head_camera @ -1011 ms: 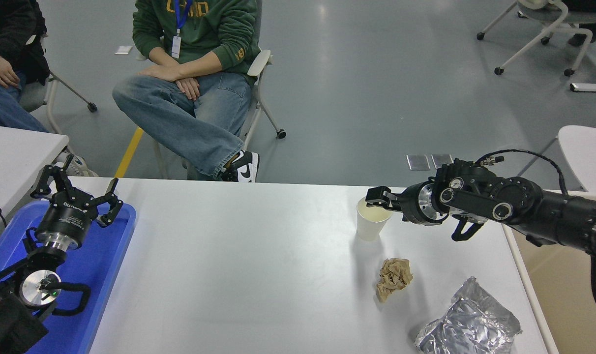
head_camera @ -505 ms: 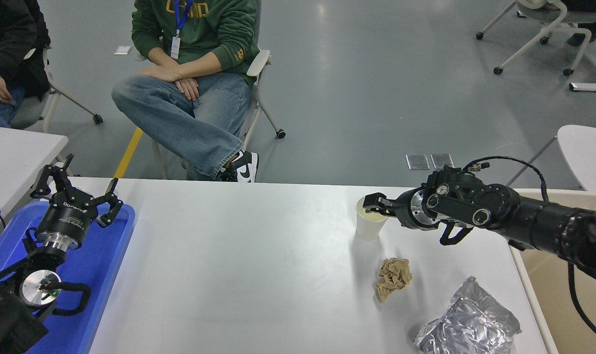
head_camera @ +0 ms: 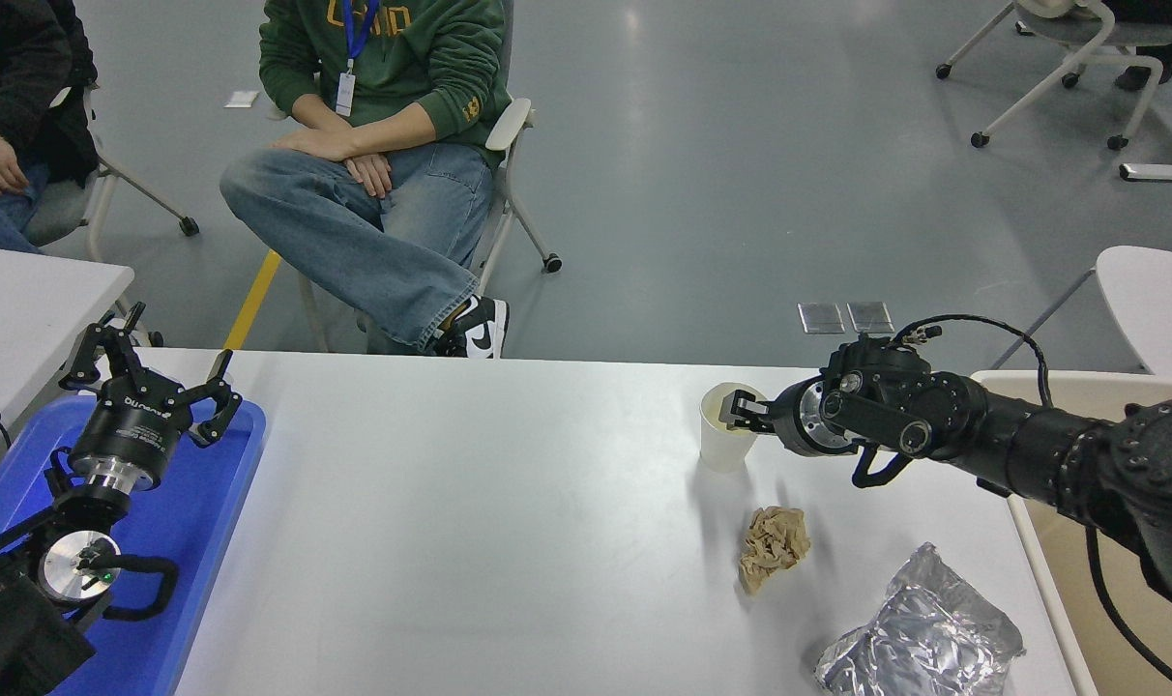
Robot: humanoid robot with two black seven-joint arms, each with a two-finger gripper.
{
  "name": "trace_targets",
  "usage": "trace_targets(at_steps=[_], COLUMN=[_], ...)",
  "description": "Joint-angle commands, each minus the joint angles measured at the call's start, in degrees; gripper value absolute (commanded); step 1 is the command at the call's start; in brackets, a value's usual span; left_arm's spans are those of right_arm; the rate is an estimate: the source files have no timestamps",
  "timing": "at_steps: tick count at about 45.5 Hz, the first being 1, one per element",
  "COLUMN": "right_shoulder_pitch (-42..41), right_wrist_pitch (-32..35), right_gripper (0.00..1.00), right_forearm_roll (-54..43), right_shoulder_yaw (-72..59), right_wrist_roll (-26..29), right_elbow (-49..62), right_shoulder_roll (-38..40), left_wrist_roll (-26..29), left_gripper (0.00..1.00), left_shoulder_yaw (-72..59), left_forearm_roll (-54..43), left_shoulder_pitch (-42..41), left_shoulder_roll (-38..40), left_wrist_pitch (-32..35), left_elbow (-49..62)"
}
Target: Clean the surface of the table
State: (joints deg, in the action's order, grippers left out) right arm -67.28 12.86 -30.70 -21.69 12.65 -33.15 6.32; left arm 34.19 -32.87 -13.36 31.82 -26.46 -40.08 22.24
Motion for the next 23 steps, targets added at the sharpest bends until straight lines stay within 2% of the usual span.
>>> trace_targets(at_steps=[1,3,23], right_shoulder_pitch=[-0.48,-0.66,-1.89], right_wrist_pitch=[2.25,2.78,4.98], right_gripper=[0.12,0.00,0.00], right_forearm_roll=[0.12,0.12,2.14], right_shoulder_yaw=[-0.19,-0.10,0.16], right_wrist_roll=[0.01,0.01,0.01], right_elbow=[0.45,0.45,0.28], right_shoulder_roll=[-0.34,-0.34,-0.34], left_wrist_roll=[0.00,0.00,0.00], left_gripper=[1.00,1.00,1.00], left_shoulder_yaw=[0.00,0.00,0.00], left_forearm_roll=[0.00,0.00,0.00], left_shoulder_pitch=[0.00,0.00,0.00], left_shoulder_roll=[0.00,0.00,0.00], left_wrist_pitch=[0.00,0.00,0.00], left_elbow=[0.00,0.00,0.00])
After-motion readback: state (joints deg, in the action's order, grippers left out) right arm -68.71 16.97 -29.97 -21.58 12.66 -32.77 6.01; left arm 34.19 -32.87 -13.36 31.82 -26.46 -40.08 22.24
